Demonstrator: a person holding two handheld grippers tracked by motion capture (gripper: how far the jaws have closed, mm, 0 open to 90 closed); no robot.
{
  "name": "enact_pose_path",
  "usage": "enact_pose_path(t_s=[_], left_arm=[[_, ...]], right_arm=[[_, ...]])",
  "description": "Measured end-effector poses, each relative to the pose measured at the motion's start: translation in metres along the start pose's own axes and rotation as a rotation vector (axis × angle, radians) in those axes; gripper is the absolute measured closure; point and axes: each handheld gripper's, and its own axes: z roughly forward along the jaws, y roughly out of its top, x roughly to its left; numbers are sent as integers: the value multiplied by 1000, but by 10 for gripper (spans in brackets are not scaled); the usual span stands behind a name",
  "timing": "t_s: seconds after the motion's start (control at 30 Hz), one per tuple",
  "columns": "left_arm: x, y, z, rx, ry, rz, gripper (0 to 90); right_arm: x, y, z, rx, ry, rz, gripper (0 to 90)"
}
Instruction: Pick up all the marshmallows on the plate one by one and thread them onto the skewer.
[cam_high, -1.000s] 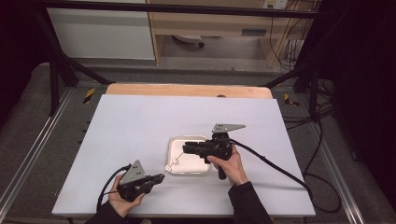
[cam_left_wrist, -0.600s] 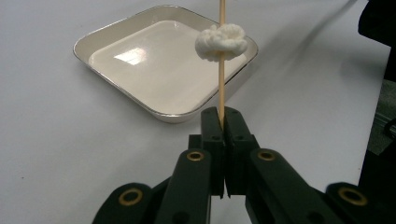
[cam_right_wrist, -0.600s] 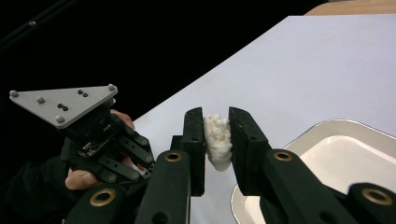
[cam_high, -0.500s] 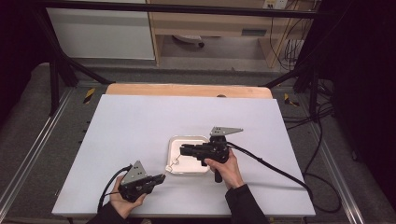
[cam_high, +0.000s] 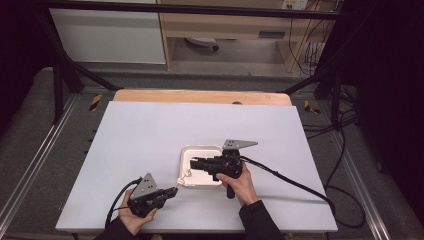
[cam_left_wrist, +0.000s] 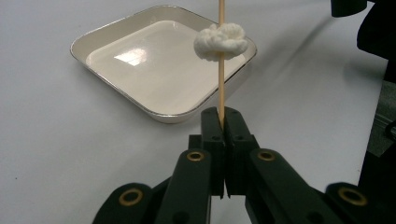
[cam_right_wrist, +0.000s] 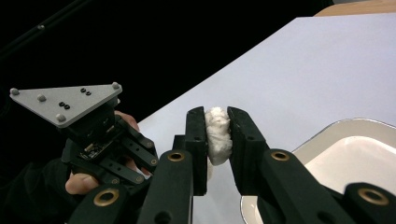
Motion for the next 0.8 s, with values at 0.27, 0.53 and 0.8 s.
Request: enact_pose_path(t_s=[0.27,0.53,0.8], left_arm=[[-1,0,1,1,-2,4,887],[-2,0,2,-2,-2,11,887],[-2,1,4,-5,6,9,887]], right_arm=[[1,-2,1,-2,6,-6,797],[1,-3,1,6,12,-4,800],[1,-5,2,-2,22,-4,802]])
